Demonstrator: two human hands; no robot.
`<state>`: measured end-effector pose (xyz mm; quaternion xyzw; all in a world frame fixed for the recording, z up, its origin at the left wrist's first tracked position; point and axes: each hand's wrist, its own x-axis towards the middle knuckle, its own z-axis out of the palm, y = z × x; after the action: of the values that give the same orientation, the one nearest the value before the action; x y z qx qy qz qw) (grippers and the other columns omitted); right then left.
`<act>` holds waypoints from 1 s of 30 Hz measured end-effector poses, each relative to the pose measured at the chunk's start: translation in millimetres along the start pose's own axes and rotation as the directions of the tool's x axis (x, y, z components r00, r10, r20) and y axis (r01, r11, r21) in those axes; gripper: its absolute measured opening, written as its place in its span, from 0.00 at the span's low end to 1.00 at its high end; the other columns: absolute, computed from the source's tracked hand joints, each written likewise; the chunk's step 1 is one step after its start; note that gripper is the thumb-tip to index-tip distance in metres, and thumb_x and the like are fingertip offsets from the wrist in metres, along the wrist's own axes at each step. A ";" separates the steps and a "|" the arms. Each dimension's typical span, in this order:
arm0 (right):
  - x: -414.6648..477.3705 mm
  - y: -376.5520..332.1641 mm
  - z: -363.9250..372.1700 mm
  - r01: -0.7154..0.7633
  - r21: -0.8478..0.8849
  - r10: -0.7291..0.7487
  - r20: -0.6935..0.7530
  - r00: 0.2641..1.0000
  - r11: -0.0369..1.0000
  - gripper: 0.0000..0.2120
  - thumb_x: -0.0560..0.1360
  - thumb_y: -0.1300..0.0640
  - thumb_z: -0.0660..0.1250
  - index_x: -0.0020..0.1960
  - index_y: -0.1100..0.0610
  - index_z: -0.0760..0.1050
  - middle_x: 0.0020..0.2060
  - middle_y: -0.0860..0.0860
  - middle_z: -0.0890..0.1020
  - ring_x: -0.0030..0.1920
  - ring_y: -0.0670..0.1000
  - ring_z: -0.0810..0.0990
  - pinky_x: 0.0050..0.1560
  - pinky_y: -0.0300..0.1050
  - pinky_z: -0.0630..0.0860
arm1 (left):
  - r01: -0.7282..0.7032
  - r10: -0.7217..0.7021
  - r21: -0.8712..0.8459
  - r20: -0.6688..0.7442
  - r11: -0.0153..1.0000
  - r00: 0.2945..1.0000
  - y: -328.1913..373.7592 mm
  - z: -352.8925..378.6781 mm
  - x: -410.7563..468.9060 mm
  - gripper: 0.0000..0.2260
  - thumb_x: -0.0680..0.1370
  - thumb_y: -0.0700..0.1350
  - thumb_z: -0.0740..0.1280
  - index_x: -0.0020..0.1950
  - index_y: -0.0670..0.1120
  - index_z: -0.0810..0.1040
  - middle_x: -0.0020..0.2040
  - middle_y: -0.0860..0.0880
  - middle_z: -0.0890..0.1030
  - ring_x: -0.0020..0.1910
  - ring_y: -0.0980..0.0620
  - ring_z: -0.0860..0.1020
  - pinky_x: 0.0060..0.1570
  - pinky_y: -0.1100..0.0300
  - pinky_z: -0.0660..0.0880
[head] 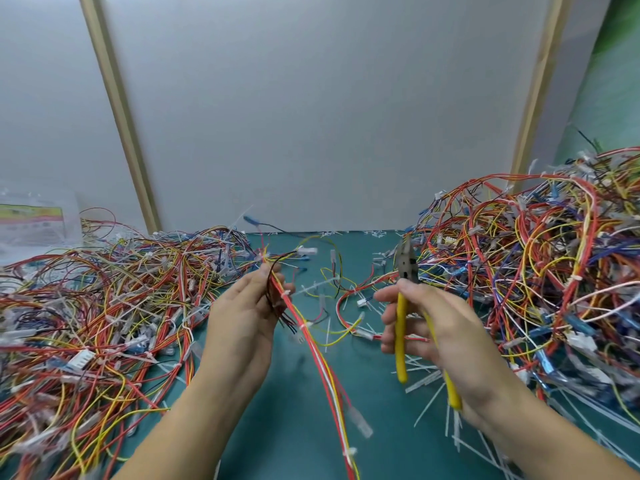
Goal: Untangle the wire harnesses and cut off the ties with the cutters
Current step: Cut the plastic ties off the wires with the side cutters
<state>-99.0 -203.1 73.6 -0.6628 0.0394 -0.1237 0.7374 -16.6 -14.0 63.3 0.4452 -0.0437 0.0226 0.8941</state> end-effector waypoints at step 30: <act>-7.1 28.6 6.8 0.293 -0.915 0.088 0.328 0.941 0.278 0.30 0.68 0.27 0.61 0.64 0.42 0.74 0.52 0.41 0.74 0.59 0.46 0.72 0.61 0.46 0.71 | -0.094 0.057 0.093 0.344 0.991 0.937 -2.6 13.9 -17.6 0.17 0.76 0.45 0.71 0.61 0.47 0.70 0.50 0.38 0.85 0.48 0.43 0.85 0.41 0.59 0.82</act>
<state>-100.6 -192.3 45.4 -0.9819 -0.0561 -0.0161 0.1800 -34.7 -26.7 67.8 0.4883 -0.2133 -0.0179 0.8460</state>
